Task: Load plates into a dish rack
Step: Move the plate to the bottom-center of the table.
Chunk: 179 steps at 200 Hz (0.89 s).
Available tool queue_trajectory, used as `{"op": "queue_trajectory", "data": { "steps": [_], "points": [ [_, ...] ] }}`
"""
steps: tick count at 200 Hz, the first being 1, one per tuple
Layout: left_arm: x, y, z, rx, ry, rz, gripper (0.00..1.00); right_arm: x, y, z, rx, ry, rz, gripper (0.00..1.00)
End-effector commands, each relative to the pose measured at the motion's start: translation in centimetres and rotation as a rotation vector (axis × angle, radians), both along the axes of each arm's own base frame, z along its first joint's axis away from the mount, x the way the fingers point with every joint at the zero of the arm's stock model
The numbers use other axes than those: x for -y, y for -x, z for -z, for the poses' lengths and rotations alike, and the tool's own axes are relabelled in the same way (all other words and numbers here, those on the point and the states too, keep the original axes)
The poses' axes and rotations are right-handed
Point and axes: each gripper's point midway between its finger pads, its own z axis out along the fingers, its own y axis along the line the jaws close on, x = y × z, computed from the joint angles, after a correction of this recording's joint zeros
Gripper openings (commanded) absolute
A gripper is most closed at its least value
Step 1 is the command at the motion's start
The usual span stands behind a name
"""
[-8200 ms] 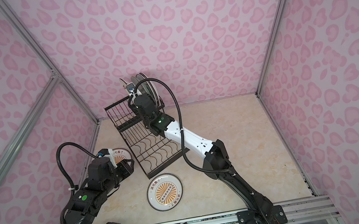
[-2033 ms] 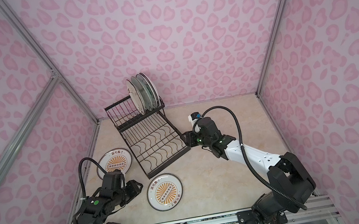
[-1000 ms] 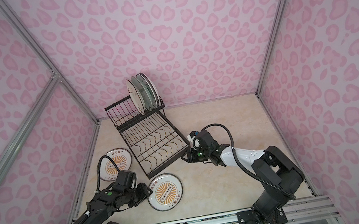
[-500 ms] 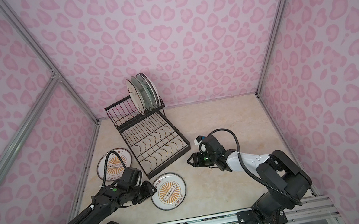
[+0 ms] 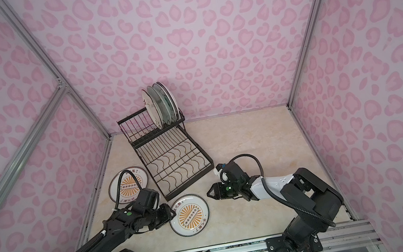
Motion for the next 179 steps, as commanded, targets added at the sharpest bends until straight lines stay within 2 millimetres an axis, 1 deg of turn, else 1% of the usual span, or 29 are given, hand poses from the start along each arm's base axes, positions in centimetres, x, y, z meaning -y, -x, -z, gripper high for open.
{"op": "queue_trajectory", "data": {
  "steps": [1,39,96,179],
  "points": [
    [0.1,-0.2,0.1,0.015,0.01,-0.005,0.46,-1.1,0.7,0.2,-0.018,-0.034,-0.01,0.51],
    [0.9,-1.2,-0.2,0.033,0.034,-0.005,0.46,-1.8,1.7,1.2,-0.064,-0.052,-0.008,0.51],
    [1.8,-1.6,-0.3,0.03,0.056,0.021,0.46,-2.8,2.9,1.4,-0.087,-0.06,-0.035,0.49],
    [2.2,-1.8,-0.3,0.034,0.06,0.03,0.45,-3.3,3.0,1.7,-0.101,-0.073,-0.04,0.42]
  ]
}}
